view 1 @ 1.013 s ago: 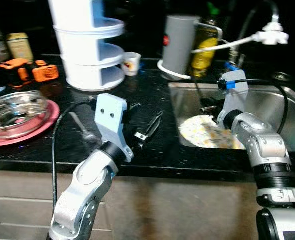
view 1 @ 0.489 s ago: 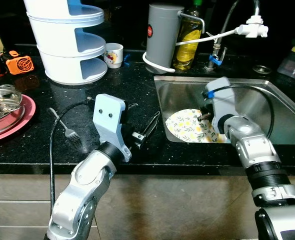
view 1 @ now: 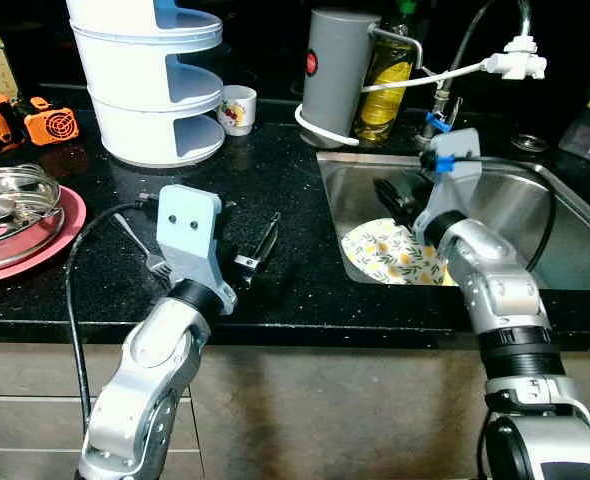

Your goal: Kitchen organization

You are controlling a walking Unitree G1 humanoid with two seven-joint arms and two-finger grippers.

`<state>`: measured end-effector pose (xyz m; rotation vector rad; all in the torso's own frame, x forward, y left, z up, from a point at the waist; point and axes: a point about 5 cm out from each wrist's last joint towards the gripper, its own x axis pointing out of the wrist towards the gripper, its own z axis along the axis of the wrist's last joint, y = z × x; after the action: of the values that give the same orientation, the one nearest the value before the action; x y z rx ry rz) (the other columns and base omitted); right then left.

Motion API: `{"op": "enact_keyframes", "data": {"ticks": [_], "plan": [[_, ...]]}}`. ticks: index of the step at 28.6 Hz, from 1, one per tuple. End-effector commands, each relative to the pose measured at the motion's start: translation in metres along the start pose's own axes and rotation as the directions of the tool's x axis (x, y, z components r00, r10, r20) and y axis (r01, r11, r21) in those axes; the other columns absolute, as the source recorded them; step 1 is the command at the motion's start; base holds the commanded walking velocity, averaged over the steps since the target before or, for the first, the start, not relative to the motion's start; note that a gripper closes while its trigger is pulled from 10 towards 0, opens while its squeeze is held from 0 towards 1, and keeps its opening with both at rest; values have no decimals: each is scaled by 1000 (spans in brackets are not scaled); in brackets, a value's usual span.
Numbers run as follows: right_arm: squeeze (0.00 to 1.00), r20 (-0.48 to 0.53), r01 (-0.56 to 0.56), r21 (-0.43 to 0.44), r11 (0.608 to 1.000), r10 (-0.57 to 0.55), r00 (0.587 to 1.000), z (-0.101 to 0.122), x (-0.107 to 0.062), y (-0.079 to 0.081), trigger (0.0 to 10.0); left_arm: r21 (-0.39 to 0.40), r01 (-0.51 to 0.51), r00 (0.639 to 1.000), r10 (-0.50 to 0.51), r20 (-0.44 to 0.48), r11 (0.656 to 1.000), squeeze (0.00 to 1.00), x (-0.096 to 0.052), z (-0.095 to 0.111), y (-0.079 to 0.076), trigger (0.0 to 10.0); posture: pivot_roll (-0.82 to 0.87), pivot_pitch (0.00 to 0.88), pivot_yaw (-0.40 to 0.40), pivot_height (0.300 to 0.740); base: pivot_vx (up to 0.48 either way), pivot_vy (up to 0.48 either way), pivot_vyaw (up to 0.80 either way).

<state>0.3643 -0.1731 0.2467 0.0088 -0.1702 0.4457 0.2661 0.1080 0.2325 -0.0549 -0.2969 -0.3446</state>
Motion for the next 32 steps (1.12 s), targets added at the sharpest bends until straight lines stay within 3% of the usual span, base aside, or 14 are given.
{"op": "enact_keyframes", "data": {"ticks": [1,5,8,11,13,19,24,29,32], "plan": [[0,19,-78,11,997,78,997,1,1,13,10000,27,-70,997,71,-24,997,0,-5,-6,11,10000,37,0,-94,740,0,0,788],[0,40,-130,26,991,129,991,3,3,22,10000,60,-149,988,151,-29,987,0,-10,-7,20,10000,40,0,-94,740,0,0,788],[0,5,-185,-9,983,185,983,-1,4,30,10000,11,-202,979,202,-19,979,0,-12,-5,24,10000,47,0,-97,740,0,0,783],[0,-27,-225,-44,973,224,974,-4,4,36,10000,-7,-207,978,207,-13,978,0,-11,-3,24,10000,50,0,-99,740,0,0,788],[0,-104,-290,-95,952,280,954,-10,4,47,10000,-7,-204,979,204,-17,979,0,-12,-5,19,10000,49,0,-97,740,0,0,794],[0,-183,-332,-109,937,309,933,-16,5,62,10000,-4,-207,978,206,-37,978,0,-13,-10,13,10000,51,0,-96,740,0,0,797],[0,-209,-364,-90,927,339,917,-18,9,83,10000,28,-229,972,230,-45,973,0,-14,-12,16,10000,48,0,-92,740,0,0,800],[0,-236,-327,-90,941,298,925,-22,17,95,10000,66,-266,960,270,-66,962,0,-16,-18,22,10000,41,0,-88,740,0,0,798],[0,-276,-205,-88,975,174,945,-27,24,92,10000,73,-286,954,291,-76,956,0,-17,-20,25,10000,43,0,-91,740,0,0,0]]}}
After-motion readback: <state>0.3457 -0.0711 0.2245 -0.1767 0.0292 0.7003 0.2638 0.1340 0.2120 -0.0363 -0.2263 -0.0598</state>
